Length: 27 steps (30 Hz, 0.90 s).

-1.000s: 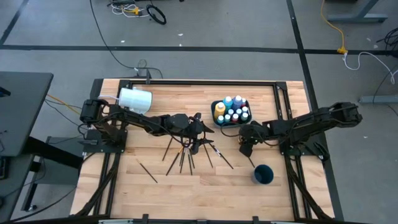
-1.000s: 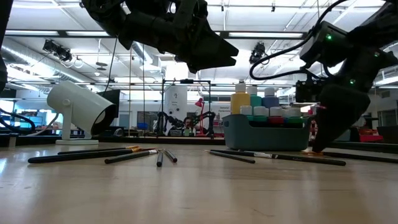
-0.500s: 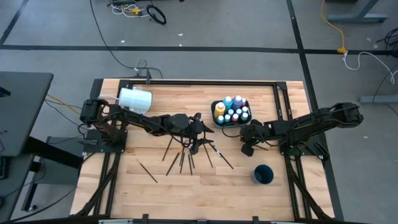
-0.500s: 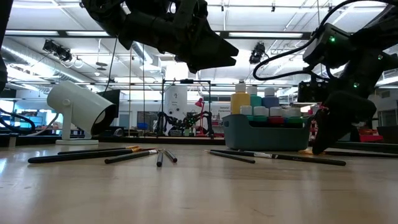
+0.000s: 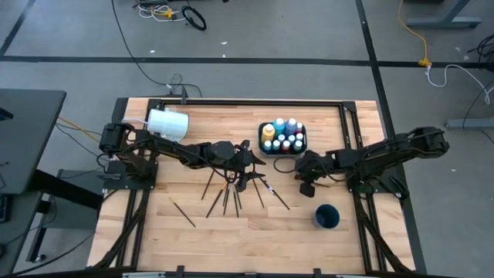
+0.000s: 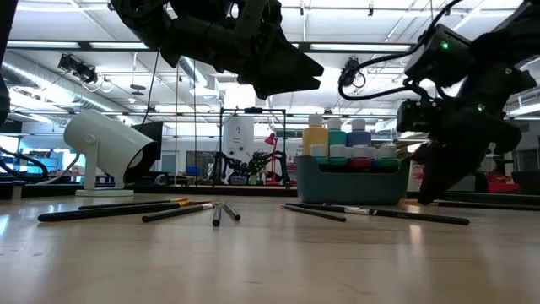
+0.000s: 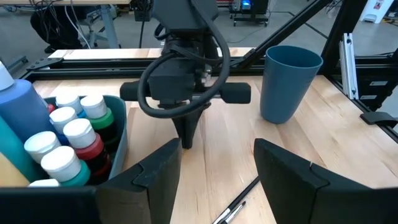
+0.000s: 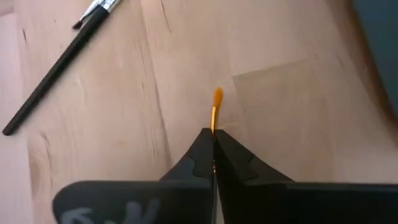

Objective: Pick & Place Paint Supplies
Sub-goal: Put the gold paint brush into the cup

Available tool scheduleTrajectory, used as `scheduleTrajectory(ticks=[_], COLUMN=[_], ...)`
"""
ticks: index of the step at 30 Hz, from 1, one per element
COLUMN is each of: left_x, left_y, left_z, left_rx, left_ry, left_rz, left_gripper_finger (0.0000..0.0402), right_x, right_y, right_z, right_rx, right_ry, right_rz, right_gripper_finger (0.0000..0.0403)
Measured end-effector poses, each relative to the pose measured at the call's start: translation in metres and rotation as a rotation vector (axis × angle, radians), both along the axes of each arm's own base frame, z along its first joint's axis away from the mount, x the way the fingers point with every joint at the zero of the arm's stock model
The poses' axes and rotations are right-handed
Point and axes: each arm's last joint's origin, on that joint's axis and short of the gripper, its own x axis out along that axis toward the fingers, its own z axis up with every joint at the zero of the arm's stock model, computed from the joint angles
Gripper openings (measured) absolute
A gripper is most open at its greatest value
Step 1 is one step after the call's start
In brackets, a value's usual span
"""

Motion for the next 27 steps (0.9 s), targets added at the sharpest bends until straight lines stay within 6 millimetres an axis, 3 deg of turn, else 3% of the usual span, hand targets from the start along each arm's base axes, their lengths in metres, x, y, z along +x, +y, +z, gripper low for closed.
scheduleTrajectory(ticks=[8,16,22,27], left_x=[0.0,0.0,0.0,0.0], left_y=[0.0,0.0,0.0,0.0], left_z=[0.0,0.0,0.0,0.0], left_rx=[0.0,-0.001,-0.02,-0.037], left_ry=[0.0,0.0,0.001,0.002], left_rz=[0.0,0.0,0.006,0.01], left_gripper_finger=[0.021,0.021,0.021,0.021], right_x=[0.016,0.021,0.002,-0.018], right_y=[0.017,0.049,0.073,0.086], right_z=[0.032,0.083,0.117,0.145], right_rx=[0.046,-0.094,-0.288,-0.318], right_ry=[0.009,-0.118,-0.305,-0.521], right_rz=[0.071,0.21,0.295,0.278], right_gripper_finger=[0.0003,0.0002,0.0002,0.0002])
